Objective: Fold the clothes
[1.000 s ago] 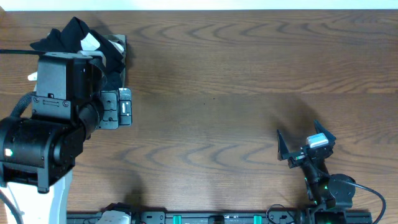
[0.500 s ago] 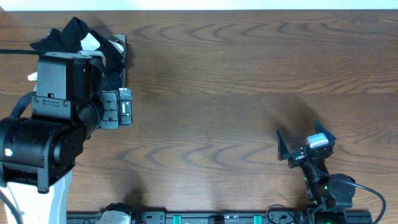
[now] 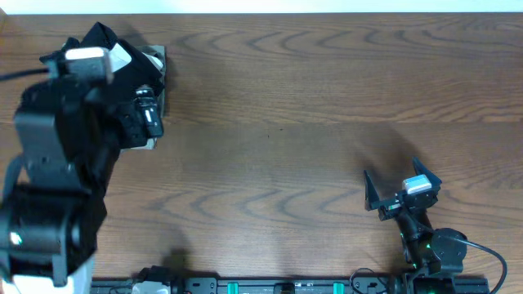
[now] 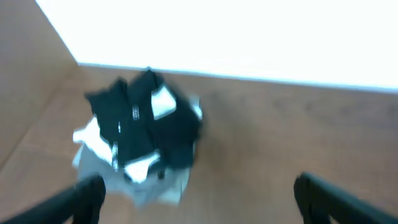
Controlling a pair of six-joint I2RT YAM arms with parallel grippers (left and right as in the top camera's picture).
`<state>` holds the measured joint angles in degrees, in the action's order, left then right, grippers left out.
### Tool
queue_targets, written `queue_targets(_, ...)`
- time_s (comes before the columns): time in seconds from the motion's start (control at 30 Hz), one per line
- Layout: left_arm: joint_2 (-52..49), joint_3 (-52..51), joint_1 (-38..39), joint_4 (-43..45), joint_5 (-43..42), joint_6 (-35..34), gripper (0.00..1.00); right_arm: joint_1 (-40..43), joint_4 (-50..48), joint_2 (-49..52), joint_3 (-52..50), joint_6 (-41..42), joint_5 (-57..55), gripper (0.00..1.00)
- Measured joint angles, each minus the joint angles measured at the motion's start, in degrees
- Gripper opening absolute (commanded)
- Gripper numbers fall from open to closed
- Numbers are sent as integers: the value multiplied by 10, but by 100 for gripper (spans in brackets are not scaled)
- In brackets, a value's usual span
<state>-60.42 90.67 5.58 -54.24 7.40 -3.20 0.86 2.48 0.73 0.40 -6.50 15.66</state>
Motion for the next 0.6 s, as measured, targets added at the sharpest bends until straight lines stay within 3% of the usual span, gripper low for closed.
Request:
queue_targets(0.27, 170, -277, -23, 272, -14, 0, 98, 0, 0, 0, 0, 0, 0, 99)
queue_targets(0.6, 376, -488, -53, 365, -14, 0, 98, 0, 0, 0, 0, 0, 0, 99)
